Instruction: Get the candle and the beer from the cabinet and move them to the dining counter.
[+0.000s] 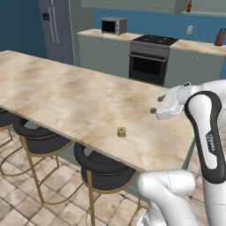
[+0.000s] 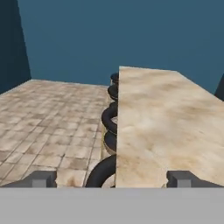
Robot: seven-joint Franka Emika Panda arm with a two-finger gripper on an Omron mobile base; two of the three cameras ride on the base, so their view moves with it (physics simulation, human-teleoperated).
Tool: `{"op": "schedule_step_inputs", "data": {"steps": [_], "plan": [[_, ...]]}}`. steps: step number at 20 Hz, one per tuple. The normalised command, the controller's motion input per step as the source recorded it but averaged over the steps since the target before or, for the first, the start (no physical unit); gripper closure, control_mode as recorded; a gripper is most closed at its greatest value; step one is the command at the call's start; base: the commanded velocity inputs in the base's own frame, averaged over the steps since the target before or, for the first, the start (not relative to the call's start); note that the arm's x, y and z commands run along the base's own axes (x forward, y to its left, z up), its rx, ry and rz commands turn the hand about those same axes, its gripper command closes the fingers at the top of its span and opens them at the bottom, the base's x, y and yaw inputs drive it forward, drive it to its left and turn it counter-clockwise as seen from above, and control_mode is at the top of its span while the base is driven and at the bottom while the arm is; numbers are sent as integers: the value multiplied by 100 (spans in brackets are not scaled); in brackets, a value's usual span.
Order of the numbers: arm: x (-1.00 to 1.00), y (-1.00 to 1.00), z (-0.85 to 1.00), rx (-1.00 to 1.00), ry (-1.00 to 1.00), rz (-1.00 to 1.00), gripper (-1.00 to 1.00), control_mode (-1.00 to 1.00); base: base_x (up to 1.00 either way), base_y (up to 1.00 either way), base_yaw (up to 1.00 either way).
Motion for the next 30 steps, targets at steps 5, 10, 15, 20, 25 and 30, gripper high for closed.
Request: {"op": "schedule_step_inputs", "data": {"steps": [5,10,15,20,25,30], "plan": [[-47,0,14,-1,32,-36,-100,-100,0,0,0],[-63,0,0,-4,26,-35,-100,-100,0,0,0],[-74,0,0,-5,22,-33,-100,-100,0,0,0],[-64,0,5,-7,17,-26,-100,-100,0,0,0],[-1,3,0,-1,1,0,-100,-100,0,0,0],[-4,0,0,0,0,0,-100,-100,0,0,0]]}}
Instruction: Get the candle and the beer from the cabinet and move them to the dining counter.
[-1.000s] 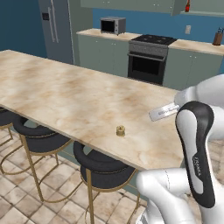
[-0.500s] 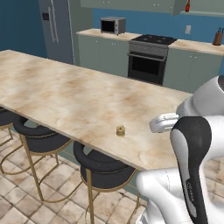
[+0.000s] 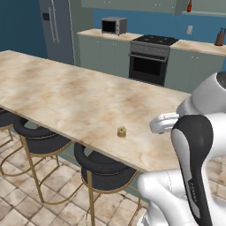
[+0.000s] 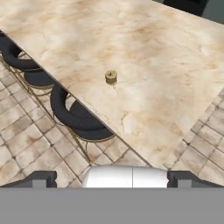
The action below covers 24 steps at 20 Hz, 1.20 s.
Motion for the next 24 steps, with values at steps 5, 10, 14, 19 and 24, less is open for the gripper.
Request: {"op": "schedule_step_inputs", "data": {"steps": [5,10,14,19,24], "plan": [[-44,-16,-2,1,0,-3,-100,-100,0,0,0],[-13,-8,-1,1,0,-2,-100,100,-50,-44,-11],[0,0,0,0,0,0,-100,100,-54,-69,-16],[0,0,0,0,0,0,-100,100,-24,-77,-20],[0,0,0,0,0,0,-100,100,19,-66,-23]]}}
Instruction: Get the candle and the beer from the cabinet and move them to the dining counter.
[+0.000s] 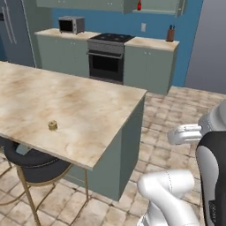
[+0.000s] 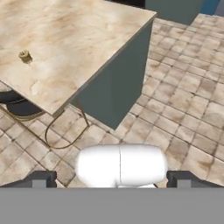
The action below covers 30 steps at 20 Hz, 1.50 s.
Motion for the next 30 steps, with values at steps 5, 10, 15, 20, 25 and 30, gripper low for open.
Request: {"op": "schedule_step_inputs", "data": {"steps": [5,10,15,20,25,30], "plan": [[0,0,0,0,0,0,-100,100,73,-60,-20],[0,0,0,0,0,0,-100,100,77,-72,-12],[0,0,0,0,0,0,-100,100,71,-78,-4],[0,0,0,0,0,0,-100,100,73,-74,0],[0,0,0,0,0,0,-100,100,77,-74,0],[0,0,0,0,0,0,-100,100,81,-69,0]]}}
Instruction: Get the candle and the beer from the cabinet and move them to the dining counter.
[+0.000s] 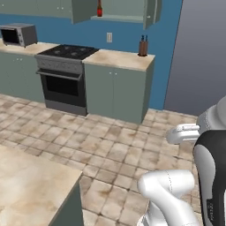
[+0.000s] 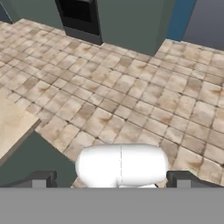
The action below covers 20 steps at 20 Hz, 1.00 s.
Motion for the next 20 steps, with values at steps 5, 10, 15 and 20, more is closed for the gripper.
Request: {"op": "schedule_step_inputs", "data": {"steps": [5,10,15,20], "plan": [[0,0,0,0,0,0,-100,100,89,-68,0],[0,0,0,0,0,0,-100,100,95,-48,0],[0,0,0,0,0,0,-100,100,100,-19,3],[0,0,0,0,0,0,-100,100,100,-3,6]]}}
